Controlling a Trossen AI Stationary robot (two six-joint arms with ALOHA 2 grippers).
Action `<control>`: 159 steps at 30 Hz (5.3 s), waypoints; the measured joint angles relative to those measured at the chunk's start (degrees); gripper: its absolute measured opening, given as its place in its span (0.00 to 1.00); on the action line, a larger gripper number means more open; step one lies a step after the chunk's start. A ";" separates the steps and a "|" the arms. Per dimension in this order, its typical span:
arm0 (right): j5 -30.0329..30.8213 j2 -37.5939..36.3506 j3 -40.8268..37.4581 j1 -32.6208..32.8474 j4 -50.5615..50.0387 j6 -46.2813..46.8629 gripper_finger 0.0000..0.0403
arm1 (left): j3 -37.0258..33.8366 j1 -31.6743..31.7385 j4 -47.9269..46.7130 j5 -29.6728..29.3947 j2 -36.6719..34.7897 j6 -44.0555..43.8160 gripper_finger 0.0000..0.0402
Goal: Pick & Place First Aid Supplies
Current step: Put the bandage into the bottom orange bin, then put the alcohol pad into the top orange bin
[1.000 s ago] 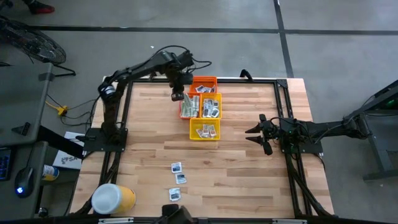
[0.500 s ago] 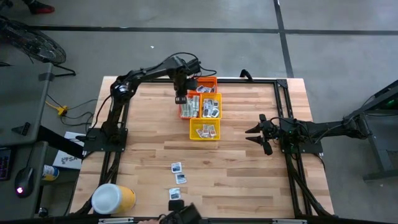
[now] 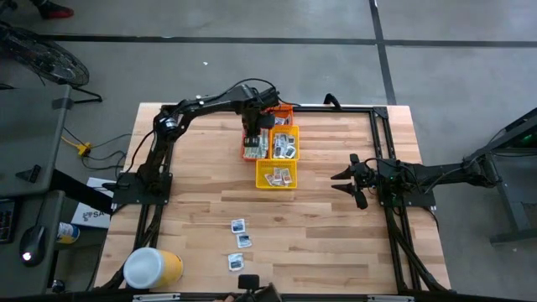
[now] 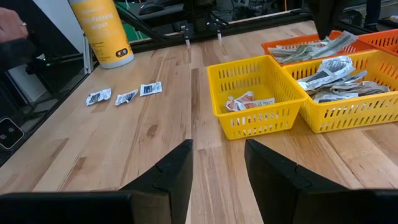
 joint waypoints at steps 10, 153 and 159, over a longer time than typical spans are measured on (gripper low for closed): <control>-0.02 0.00 0.00 0.00 0.00 -0.01 0.35 | -0.07 -0.13 2.16 -6.49 1.24 -7.42 0.03; -0.02 0.37 0.01 0.00 -0.02 -0.01 0.35 | -46.41 -51.42 34.43 -2.97 -20.57 -86.10 0.00; -0.02 0.35 0.01 0.00 0.00 -0.01 0.35 | -40.51 -49.00 32.24 -3.98 -21.14 -85.87 0.00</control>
